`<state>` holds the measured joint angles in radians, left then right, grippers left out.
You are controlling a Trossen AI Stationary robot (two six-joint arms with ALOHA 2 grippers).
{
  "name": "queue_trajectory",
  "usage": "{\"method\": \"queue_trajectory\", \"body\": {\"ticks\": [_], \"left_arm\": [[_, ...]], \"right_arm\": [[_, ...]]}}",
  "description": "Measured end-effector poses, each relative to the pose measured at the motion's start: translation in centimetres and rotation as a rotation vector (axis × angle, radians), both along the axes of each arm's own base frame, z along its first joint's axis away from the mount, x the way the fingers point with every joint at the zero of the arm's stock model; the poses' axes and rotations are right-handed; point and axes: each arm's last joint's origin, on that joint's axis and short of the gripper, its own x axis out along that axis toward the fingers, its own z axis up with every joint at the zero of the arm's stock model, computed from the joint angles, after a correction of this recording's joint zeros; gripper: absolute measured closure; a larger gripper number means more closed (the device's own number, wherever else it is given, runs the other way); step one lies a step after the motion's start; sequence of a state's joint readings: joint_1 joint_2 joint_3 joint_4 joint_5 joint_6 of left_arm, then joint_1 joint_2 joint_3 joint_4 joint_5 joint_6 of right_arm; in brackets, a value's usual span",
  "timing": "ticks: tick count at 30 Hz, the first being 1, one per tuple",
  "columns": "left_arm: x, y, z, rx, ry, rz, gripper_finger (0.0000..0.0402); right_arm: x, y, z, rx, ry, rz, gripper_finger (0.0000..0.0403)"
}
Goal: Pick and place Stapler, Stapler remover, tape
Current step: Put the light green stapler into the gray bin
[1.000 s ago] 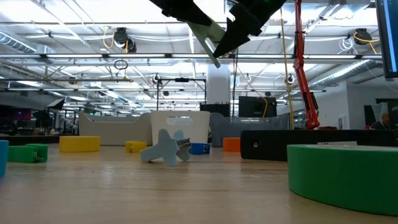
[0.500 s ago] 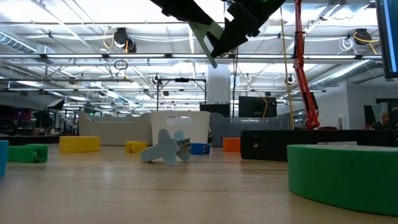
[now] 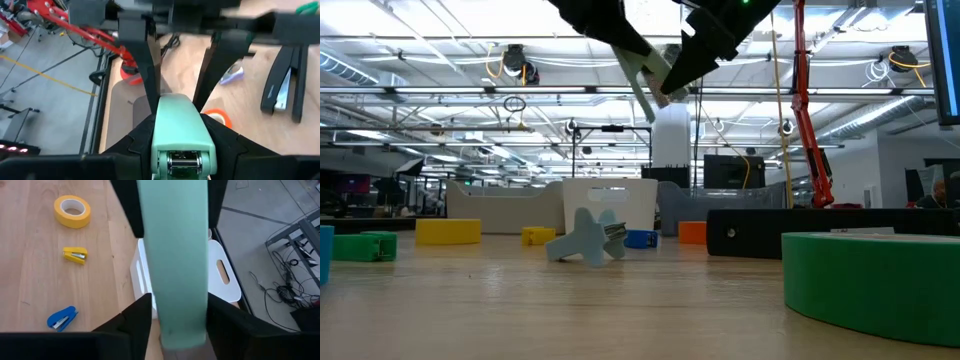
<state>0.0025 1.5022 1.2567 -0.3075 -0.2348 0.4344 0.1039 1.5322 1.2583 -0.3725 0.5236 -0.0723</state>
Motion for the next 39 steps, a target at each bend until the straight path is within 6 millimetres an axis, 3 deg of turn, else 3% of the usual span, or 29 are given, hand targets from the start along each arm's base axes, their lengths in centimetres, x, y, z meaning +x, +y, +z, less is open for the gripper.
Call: {"method": "queue_trajectory", "body": {"ticks": [11,21,31,39], "left_arm": [[-0.8,0.6,-1.0,0.018,0.119,0.098,0.0271],[-2.0,2.9,-1.1,-0.030,0.169,0.271,0.0266],[-5.4,6.1,0.9,-0.095,0.138,0.430,0.0269],[-7.7,8.3,1.6,-0.136,0.161,0.524,0.0270]], "right_arm": [[-1.2,-0.3,1.0,0.000,0.017,-0.009,0.0178],[-3.0,-0.8,1.3,0.039,0.086,-0.067,0.0169],[-4.1,-0.9,0.8,0.052,0.171,-0.091,0.0168],[-5.2,-1.0,-1.0,0.043,0.239,-0.090,0.0171]]}}
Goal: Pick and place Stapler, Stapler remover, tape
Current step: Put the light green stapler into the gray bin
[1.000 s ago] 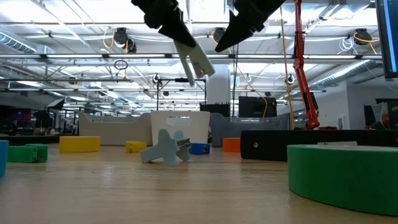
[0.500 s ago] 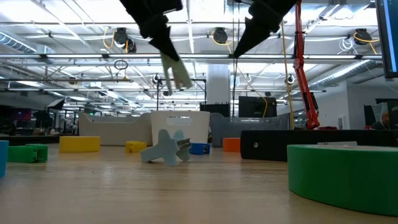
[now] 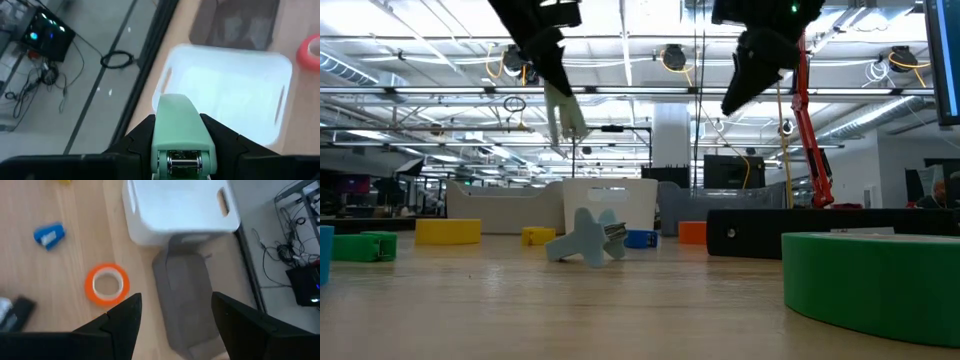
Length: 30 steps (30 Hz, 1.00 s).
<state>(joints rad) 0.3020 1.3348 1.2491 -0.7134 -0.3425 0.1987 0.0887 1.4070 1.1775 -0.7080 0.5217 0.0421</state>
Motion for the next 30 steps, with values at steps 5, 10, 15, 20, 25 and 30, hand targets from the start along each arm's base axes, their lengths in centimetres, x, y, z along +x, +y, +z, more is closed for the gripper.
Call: {"method": "queue_trajectory", "body": {"ticks": [5,10,15,20,25,30], "left_arm": [[-1.1,1.3,-0.1,-0.030,0.002,0.046,0.0265],[-2.5,2.2,-1.3,-0.092,-0.002,0.054,0.0271],[-3.9,2.8,-2.9,-0.106,-0.044,0.049,0.0267],[-6.0,3.2,-4.5,-0.112,-0.112,0.028,0.0265],[-7.9,3.7,-6.1,-0.114,-0.162,0.009,0.0270],[-8.8,4.2,-7.9,-0.154,-0.211,0.001,0.0256]], "right_arm": [[-0.8,-0.1,-0.8,-0.003,0.022,0.000,0.0170],[-1.4,-0.1,-1.4,-0.001,0.029,-0.002,0.0175],[-1.2,-0.1,-1.1,0.006,-0.010,-0.010,0.0176],[-1.0,-0.1,-1.0,0.039,-0.064,-0.054,0.0177],[-0.9,-0.1,-0.9,0.069,-0.101,-0.097,0.0177],[-0.9,-0.1,-0.9,0.076,-0.113,-0.105,0.0177]]}}
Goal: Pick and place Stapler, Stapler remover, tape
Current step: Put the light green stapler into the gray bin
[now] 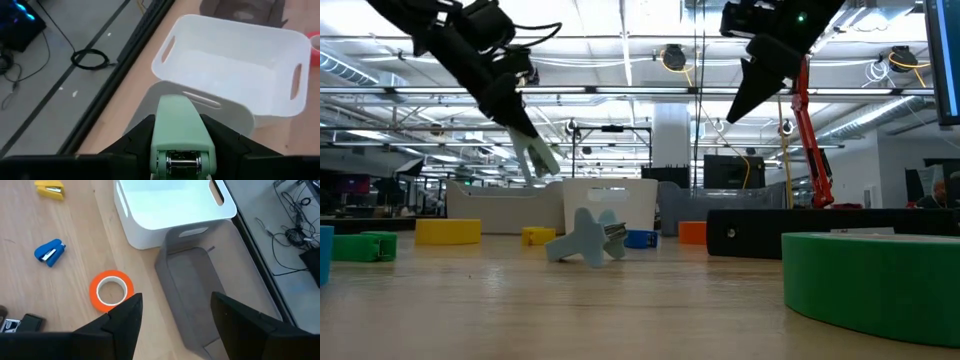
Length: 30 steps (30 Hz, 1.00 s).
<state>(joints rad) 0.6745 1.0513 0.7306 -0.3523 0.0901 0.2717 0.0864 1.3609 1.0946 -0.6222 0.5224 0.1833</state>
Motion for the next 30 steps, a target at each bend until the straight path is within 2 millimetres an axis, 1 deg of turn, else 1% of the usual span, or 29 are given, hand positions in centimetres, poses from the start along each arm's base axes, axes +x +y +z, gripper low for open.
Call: {"method": "queue_trajectory", "body": {"ticks": [3,5,8,14,19,22,27,30], "left_arm": [[-0.3,0.4,-0.9,0.005,-0.005,0.001,0.0264],[-0.4,0.6,-1.1,-0.002,-0.042,-0.022,0.0270],[-0.7,0.8,-1.7,-0.017,-0.072,-0.043,0.0270],[-1.2,0.9,-2.8,-0.041,-0.080,-0.063,0.0251],[-1.4,1.1,-3.5,-0.038,-0.135,-0.098,0.0270],[-1.7,1.1,-4.0,-0.052,-0.148,-0.113,0.0271],[-2.1,1.3,-4.9,-0.036,-0.161,-0.098,0.0250],[-2.2,1.4,-5.2,-0.019,-0.181,-0.100,0.0253]], "right_arm": [[0.0,0.0,0.0,0.000,-0.001,0.000,0.0177],[0.0,0.0,0.0,0.000,-0.001,0.000,0.0177],[0.0,0.0,0.0,0.002,-0.003,-0.003,0.0176],[0.0,0.0,0.0,0.009,-0.009,-0.012,0.0177],[0.1,0.0,0.0,0.009,-0.014,-0.011,0.0175],[0.1,0.0,0.1,0.010,-0.023,-0.011,0.0176],[0.2,0.0,0.1,0.010,-0.027,-0.010,0.0176],[0.2,0.0,0.1,0.010,-0.027,-0.011,0.0177]]}}
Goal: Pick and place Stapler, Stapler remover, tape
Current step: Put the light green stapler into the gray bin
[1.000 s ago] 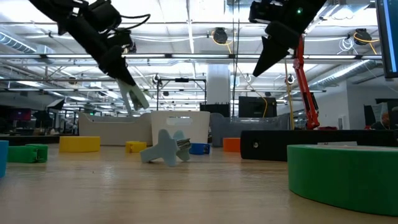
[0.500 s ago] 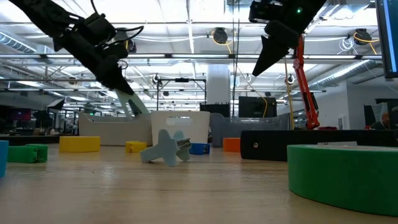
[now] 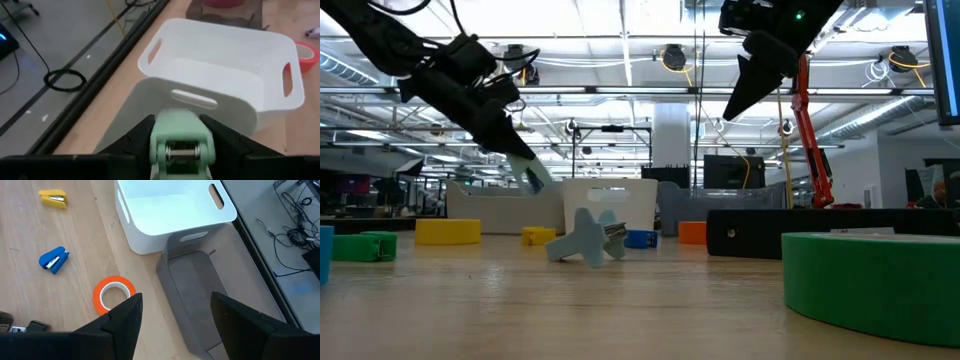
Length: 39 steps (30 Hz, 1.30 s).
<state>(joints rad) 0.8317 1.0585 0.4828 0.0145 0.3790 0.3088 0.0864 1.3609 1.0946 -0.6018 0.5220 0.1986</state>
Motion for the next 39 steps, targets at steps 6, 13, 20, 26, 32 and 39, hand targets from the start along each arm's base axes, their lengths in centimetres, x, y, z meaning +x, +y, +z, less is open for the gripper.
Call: {"method": "queue_trajectory", "body": {"ticks": [6,13,20,26,32,39], "left_arm": [[0.4,0.8,-0.3,0.033,-0.027,-0.015,0.0268],[1.4,2.1,-2.3,-0.009,-0.011,-0.020,0.0249],[1.7,2.7,-2.7,0.002,-0.033,-0.048,0.0269],[1.0,3.2,-2.8,0.007,-0.021,-0.019,0.0233],[0.8,3.3,-2.9,0.003,-0.012,-0.019,0.0241],[0.8,3.3,-2.9,0.005,-0.013,-0.021,0.0238]], "right_arm": [[0.0,0.0,0.0,0.001,-0.001,-0.001,0.0177],[0.1,0.0,0.0,0.003,-0.008,-0.001,0.0178],[0.4,0.0,0.3,0.008,-0.050,0.000,0.0180],[0.4,0.0,0.3,0.008,-0.057,0.000,0.0181],[0.4,0.0,0.3,0.008,-0.053,-0.001,0.0184],[0.4,0.0,0.3,0.005,-0.053,0.000,0.0186]]}}
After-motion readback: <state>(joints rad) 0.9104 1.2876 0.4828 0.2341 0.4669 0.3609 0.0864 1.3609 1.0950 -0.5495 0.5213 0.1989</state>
